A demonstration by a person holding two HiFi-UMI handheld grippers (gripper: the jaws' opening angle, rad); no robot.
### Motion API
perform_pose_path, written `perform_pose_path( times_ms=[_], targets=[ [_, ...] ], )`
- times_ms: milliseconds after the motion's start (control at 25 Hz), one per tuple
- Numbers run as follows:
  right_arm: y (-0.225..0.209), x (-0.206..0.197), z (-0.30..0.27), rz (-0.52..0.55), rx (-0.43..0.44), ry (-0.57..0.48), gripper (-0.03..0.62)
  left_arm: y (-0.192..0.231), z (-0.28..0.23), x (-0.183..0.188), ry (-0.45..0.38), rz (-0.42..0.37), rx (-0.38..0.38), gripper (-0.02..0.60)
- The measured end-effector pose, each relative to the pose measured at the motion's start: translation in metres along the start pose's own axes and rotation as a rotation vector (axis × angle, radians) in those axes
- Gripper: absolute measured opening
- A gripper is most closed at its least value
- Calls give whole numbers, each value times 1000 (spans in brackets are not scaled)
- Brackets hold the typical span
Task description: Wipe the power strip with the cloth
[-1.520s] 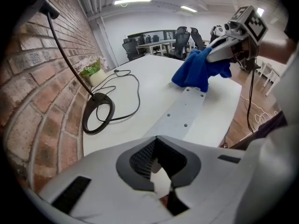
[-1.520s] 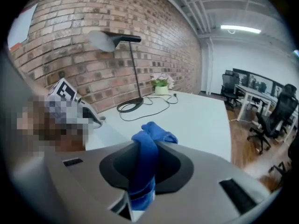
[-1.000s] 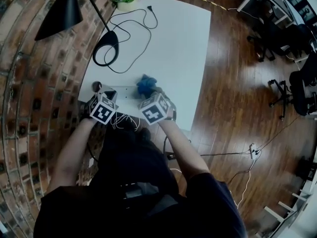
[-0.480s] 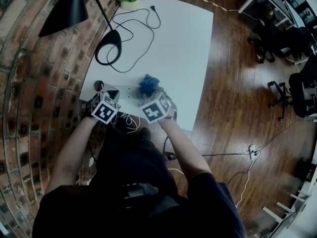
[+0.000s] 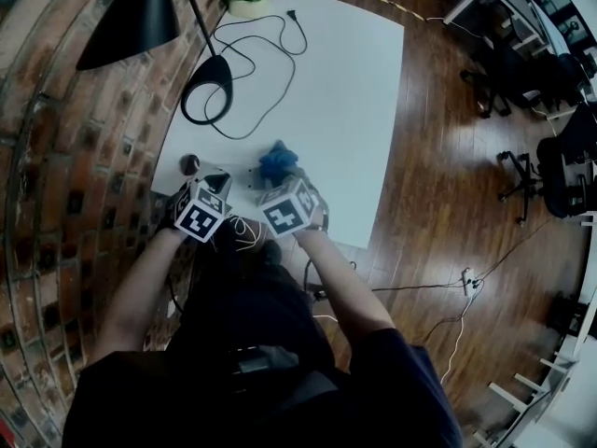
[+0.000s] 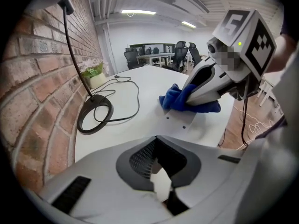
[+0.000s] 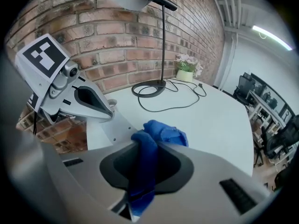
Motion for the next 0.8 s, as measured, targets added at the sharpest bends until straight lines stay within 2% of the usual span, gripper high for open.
perform_pose_path(
  times_ms=[160,320,440,520,600,680,720,800],
  targets=[
    [2,5,-3,-6,-15,17,64,5,0,0,6,15,-60,14],
    [7,12,-6,-14,-9,36,64,7,1,-3,-57,69,-100,14],
    [12,18,-9,-20,-4,48,64,6,2,-4,-61,43,-111,12],
    [15,19,-11,-33,5,54,64,11,3,-6,-63,70,-136,10],
    [18,21,-11,-27,5,57,64,31,6,-15,-99,164,-114,8],
    [18,22,-12,-15,1,59,64,56,15,-23,-158,232,-36,6],
    [18,22,-11,-16,2,58,64,65,18,-27,-170,236,-7,6],
    [17,22,-11,-19,4,60,65,70,18,-30,-148,209,-8,6]
  ],
)
Point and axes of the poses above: the fingertips, and each gripper's own axes: z backward along the fingers, y to its left, x out of its top, the point moved 6 cm from there along z, backward along the fingers, and after that the axes turned 10 degrees about z, right-handed, at the moved point
